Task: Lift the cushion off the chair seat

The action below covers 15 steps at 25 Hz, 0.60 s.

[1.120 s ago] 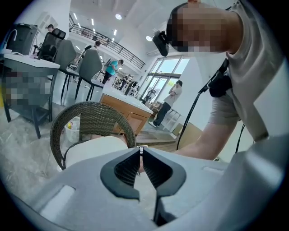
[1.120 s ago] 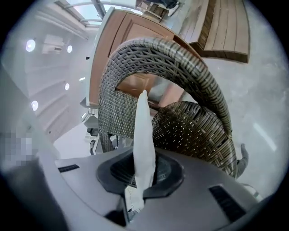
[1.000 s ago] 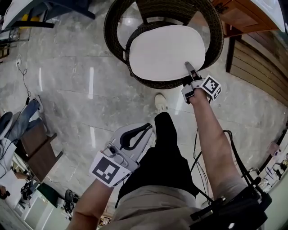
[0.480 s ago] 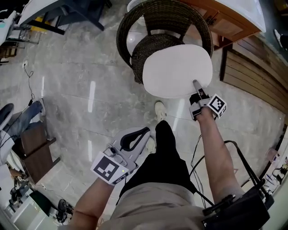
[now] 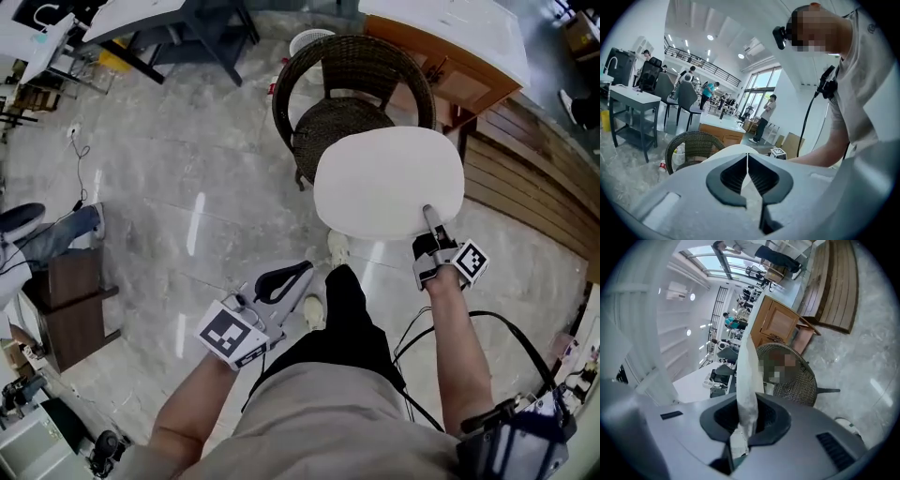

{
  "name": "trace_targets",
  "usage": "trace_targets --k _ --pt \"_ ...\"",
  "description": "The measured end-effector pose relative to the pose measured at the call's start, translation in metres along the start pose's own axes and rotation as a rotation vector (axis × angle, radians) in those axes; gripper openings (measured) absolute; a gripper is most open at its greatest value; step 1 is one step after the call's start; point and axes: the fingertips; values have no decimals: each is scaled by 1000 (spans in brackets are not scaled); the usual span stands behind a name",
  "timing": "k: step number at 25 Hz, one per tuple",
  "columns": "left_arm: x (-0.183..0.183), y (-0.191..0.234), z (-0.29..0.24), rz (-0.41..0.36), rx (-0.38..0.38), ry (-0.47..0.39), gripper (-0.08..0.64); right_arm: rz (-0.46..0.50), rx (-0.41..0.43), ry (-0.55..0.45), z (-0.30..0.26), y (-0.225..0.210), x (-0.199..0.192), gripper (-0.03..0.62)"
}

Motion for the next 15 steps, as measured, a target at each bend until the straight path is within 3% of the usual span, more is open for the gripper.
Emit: trace_targets --k 15 --pt "8 -75 91 -50 37 -52 8 22 140 -79 190 103 -34 43"
Point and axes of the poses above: the fingertips, and each gripper's own axes: z backward along the fingers, y to its left, x out of its top, and after that the axes turned 9 degrees about -x, right-handed
